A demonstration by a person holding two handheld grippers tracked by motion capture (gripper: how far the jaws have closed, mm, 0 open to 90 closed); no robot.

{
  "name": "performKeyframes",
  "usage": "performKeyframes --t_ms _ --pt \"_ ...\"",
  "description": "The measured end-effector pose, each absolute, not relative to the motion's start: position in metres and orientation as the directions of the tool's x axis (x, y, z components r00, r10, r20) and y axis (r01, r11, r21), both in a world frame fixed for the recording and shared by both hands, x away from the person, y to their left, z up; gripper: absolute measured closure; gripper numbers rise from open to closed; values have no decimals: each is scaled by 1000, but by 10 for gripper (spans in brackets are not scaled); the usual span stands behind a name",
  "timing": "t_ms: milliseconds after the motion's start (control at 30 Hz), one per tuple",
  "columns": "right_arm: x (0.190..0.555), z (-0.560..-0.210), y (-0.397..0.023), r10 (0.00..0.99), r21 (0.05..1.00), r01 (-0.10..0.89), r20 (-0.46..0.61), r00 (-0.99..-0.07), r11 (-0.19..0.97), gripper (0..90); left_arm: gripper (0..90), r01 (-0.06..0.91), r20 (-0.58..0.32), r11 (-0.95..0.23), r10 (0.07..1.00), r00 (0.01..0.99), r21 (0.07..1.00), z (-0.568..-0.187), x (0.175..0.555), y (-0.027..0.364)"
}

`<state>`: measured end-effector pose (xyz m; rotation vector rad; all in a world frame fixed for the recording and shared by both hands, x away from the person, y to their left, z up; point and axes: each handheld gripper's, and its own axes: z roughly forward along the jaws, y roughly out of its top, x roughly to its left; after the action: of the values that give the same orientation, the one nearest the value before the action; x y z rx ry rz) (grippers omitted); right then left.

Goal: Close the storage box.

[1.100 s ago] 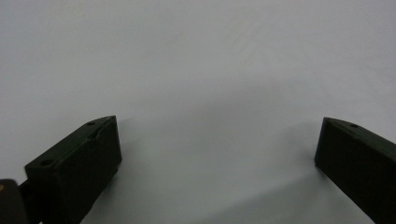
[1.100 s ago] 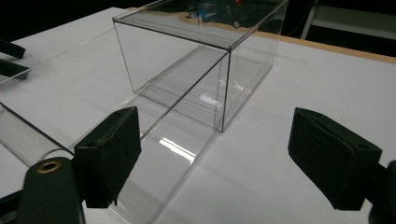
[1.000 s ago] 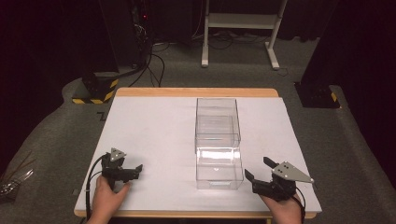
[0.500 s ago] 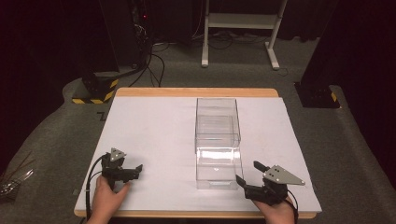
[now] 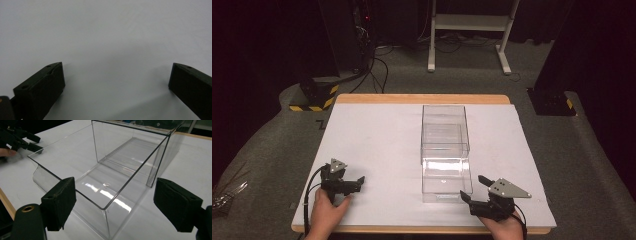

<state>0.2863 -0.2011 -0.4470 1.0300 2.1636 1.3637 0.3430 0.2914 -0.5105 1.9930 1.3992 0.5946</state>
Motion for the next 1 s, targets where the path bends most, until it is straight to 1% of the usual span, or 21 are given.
performKeyframes --t_ms 400,733,1000 --pt "291 -447 -198 754 894 372 62 -654 249 178 6 660 10 -243 942 336 710 -510 343 291" --pt "305 -448 -191 763 897 374 68 -643 235 179 6 660 10 -243 942 336 710 -510 343 291" --pt "301 -447 -191 759 903 358 57 -648 238 190 6 661 9 -243 942 336 710 -510 343 291"
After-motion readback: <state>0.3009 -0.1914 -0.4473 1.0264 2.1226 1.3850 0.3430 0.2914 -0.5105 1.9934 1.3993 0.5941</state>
